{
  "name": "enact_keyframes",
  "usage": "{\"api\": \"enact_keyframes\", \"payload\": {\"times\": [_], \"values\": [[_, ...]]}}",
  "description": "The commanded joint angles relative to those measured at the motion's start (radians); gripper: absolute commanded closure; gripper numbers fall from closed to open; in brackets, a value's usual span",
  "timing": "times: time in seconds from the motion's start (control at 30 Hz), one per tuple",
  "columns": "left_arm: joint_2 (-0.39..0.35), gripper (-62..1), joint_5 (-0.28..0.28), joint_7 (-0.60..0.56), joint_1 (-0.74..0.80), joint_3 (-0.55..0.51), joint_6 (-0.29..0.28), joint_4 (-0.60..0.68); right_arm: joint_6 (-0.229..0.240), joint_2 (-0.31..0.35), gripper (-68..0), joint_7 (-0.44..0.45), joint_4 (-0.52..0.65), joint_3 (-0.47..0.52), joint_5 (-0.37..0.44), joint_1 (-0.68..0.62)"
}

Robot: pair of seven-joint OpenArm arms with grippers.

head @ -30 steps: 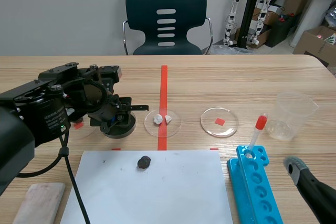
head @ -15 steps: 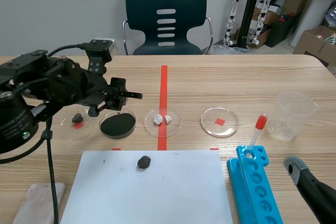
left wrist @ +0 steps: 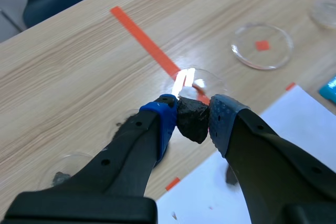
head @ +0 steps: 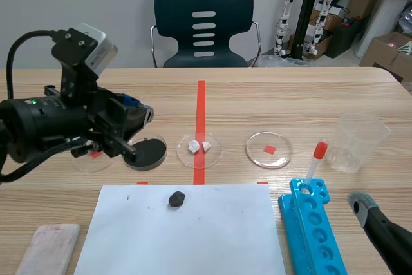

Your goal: Lower the mineral onto the iron filings and hold still

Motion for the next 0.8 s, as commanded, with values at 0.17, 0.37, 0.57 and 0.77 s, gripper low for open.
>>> {"api": "enact_keyframes", "payload": {"times": [0.17, 0.37, 0.57, 0.77], "values": [[-0.073, -13.2, 0.021, -0.131, 0.234, -0.061, -0.081, 0.147, -0.001, 0.008, -67.9, 0.015, 0.014, 0.002, 0.011, 0.006], [-0.090, -13.2, 0.081, -0.232, 0.455, -0.118, -0.081, 0.255, -0.001, 0.008, -67.9, 0.015, 0.014, 0.002, 0.011, 0.006], [-0.090, -13.2, 0.149, -0.276, 0.599, -0.151, -0.096, 0.331, -0.001, 0.008, -67.9, 0.015, 0.014, 0.002, 0.011, 0.006], [-0.089, -13.2, 0.157, -0.283, 0.663, -0.162, -0.110, 0.373, -0.001, 0.008, -67.9, 0.015, 0.014, 0.002, 0.011, 0.006]]}}
